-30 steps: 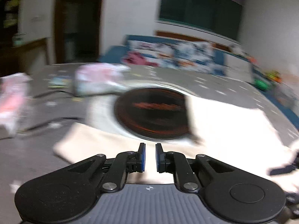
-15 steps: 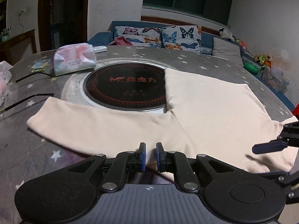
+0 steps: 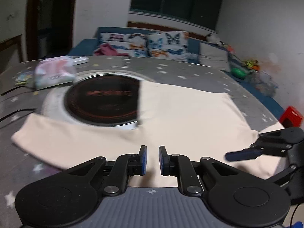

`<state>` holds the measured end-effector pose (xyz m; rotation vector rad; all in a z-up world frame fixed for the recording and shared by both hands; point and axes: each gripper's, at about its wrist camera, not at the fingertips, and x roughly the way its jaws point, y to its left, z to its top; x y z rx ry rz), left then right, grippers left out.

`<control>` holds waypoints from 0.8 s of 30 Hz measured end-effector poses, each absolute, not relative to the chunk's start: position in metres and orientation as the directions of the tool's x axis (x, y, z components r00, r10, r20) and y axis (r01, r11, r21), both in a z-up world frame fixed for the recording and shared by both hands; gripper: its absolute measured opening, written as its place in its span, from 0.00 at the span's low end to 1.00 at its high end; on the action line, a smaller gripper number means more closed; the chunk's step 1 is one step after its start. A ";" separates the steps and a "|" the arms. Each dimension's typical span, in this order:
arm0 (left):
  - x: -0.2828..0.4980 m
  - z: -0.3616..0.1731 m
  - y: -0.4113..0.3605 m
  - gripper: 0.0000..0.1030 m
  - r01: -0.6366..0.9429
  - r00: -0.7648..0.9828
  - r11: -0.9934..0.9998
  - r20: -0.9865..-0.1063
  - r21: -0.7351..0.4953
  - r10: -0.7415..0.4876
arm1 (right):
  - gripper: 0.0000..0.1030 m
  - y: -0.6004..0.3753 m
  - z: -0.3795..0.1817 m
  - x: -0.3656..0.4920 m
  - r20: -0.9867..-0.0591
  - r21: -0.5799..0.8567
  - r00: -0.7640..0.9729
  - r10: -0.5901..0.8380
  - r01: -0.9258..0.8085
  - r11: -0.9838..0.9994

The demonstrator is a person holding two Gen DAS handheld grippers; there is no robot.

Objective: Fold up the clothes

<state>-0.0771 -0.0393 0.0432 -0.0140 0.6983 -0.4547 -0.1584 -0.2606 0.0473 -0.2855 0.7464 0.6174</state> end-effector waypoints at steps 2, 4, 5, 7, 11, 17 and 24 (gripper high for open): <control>-0.077 0.039 -0.048 0.15 0.428 0.656 0.889 -0.620 -0.165 -0.431 | 0.45 -0.260 0.045 -0.162 -0.714 -0.028 0.559 0.422 -0.625 0.780; -0.077 0.034 -0.056 0.15 0.456 0.638 0.874 -0.624 -0.166 -0.451 | 0.45 -0.260 0.044 -0.166 -0.721 -0.027 0.548 0.424 -0.634 0.773; -0.078 0.030 -0.059 0.15 0.464 0.628 0.870 -0.631 -0.165 -0.455 | 0.45 -0.260 0.043 -0.167 -0.725 -0.027 0.542 0.425 -0.638 0.770; -0.079 0.023 -0.063 0.15 0.477 0.608 0.864 -0.649 -0.162 -0.457 | 0.45 -0.260 0.042 -0.170 -0.730 -0.027 0.538 0.422 -0.639 0.768; -0.084 0.017 -0.061 0.16 0.493 0.601 0.858 -0.657 -0.144 -0.455 | 0.45 -0.266 0.049 -0.174 -0.716 -0.021 0.552 0.427 -0.629 0.777; -0.086 0.023 -0.060 0.21 0.500 0.599 0.855 -0.658 -0.138 -0.457 | 0.45 -0.290 0.057 -0.173 -0.701 -0.004 0.596 0.392 -0.552 0.834; -0.085 0.035 -0.084 0.29 0.559 0.589 0.817 -0.626 -0.140 -0.511 | 0.45 -0.313 0.047 -0.177 -0.731 0.031 0.582 0.357 -0.494 0.869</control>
